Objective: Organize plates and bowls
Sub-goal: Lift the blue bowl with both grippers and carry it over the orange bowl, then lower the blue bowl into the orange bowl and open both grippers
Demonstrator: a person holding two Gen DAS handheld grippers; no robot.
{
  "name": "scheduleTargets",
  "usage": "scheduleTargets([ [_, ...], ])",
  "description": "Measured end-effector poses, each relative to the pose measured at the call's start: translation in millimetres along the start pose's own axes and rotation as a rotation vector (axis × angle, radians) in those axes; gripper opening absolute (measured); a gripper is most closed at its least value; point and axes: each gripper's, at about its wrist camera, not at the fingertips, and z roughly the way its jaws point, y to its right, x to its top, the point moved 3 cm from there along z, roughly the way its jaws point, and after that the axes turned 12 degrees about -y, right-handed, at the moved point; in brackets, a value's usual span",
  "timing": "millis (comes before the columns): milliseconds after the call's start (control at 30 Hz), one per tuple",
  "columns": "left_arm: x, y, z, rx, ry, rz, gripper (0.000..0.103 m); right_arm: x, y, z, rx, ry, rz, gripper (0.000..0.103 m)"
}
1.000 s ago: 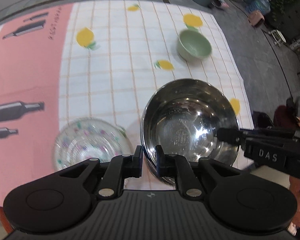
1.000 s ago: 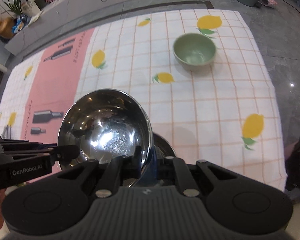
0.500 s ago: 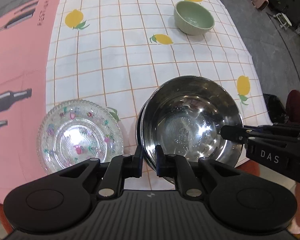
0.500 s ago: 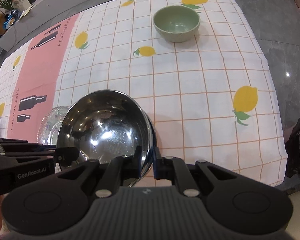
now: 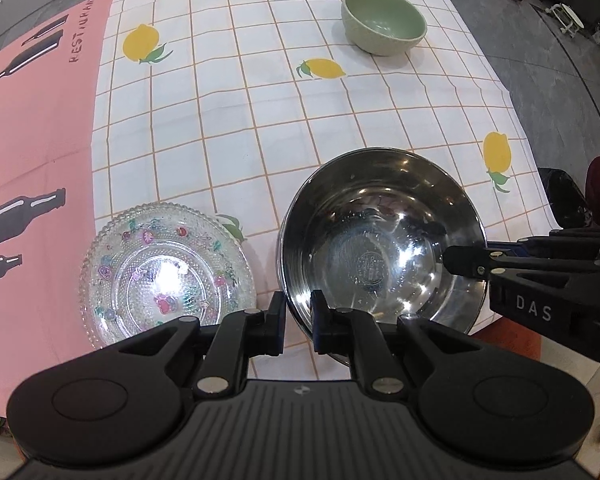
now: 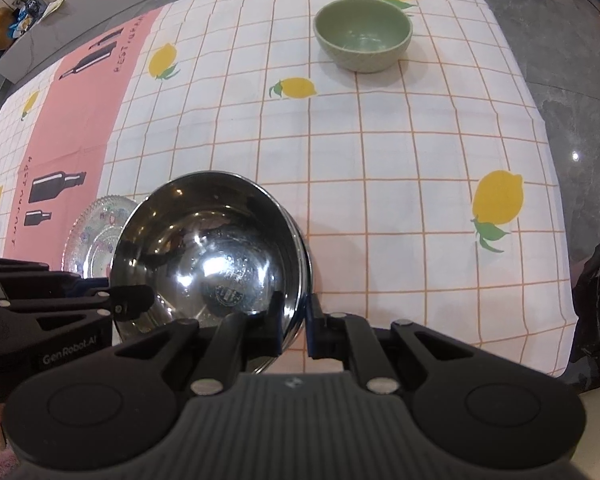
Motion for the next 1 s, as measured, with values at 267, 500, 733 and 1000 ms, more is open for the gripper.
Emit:
scheduleTargets([
  [267, 2.0, -2.1, 3.0, -0.011, -0.014, 0.011, 0.015, 1.6, -0.7, 1.1, -0.018, -0.009, -0.007, 0.006],
  [500, 1.0, -2.6, 2.9, -0.021, -0.005, 0.042, 0.016, 3.0, -2.0, 1.1, -0.031, -0.012, -0.014, 0.006],
  [733, 0.0, -2.2, -8.3, -0.001, 0.047, 0.083, 0.027, 3.0, -4.9, 0.9, -0.044, -0.017, -0.020, 0.010],
  [1000, -1.7, -4.6, -22.7, 0.000, 0.095, 0.128, 0.034, 1.2, -8.3, -5.1, -0.047, -0.010, -0.032, 0.025],
])
